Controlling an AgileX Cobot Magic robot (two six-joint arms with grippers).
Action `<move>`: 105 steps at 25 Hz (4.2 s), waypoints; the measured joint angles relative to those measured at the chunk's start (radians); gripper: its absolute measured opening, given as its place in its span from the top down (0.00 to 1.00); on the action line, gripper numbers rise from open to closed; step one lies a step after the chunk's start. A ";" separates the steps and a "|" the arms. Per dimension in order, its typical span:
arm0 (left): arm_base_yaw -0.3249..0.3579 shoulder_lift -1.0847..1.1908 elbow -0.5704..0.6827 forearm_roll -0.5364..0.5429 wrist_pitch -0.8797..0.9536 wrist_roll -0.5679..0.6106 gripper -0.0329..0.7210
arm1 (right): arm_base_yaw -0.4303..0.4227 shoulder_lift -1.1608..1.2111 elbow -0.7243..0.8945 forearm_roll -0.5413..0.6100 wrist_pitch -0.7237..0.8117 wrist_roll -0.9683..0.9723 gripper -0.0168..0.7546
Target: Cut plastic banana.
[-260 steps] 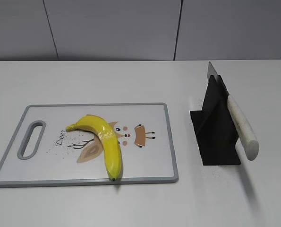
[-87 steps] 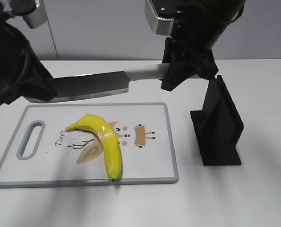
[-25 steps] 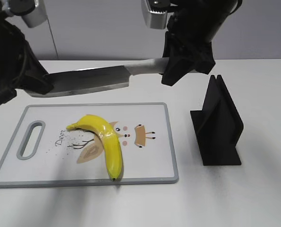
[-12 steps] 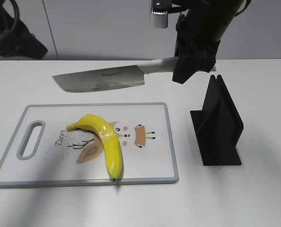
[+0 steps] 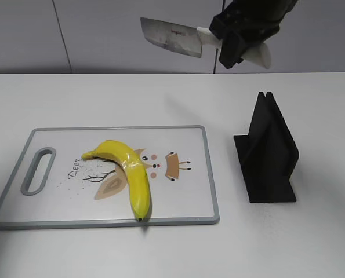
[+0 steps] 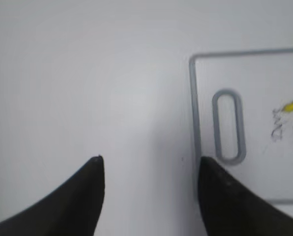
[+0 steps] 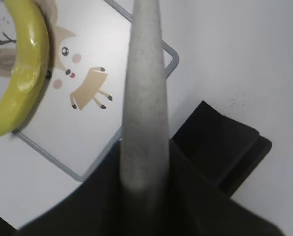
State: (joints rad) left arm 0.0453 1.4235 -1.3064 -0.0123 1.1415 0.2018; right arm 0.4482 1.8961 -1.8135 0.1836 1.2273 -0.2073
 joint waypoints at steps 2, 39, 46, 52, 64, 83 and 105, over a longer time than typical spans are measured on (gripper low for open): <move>0.007 -0.007 0.010 0.018 0.054 -0.016 0.18 | 0.000 -0.014 0.003 0.034 0.000 0.030 0.73; 0.008 -1.427 0.815 -0.029 -0.057 -0.003 0.19 | -0.002 -0.449 0.802 -0.247 -0.387 0.714 0.73; 0.008 -1.428 0.815 -0.029 -0.057 -0.003 0.19 | -0.002 -0.449 0.898 -0.237 -0.427 0.715 0.73; 0.008 -1.428 0.815 -0.029 -0.057 -0.003 0.19 | -0.002 -0.448 0.905 -0.184 -0.424 0.715 0.73; 0.008 -1.428 0.815 -0.029 -0.057 -0.003 0.19 | -0.002 -0.446 0.894 -0.122 -0.392 0.588 0.16; -0.096 -1.428 0.815 -0.057 -0.057 -0.003 0.23 | -0.002 -1.403 1.276 -0.062 -0.232 0.251 0.22; -0.107 -1.428 0.815 -0.061 -0.057 -0.003 0.26 | -0.169 -1.903 1.289 0.027 -0.257 0.241 0.25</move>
State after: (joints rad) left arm -0.0613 -0.0048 -0.4916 -0.0734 1.0841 0.1987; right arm 0.2792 -0.0070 -0.5247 0.2105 0.9702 0.0334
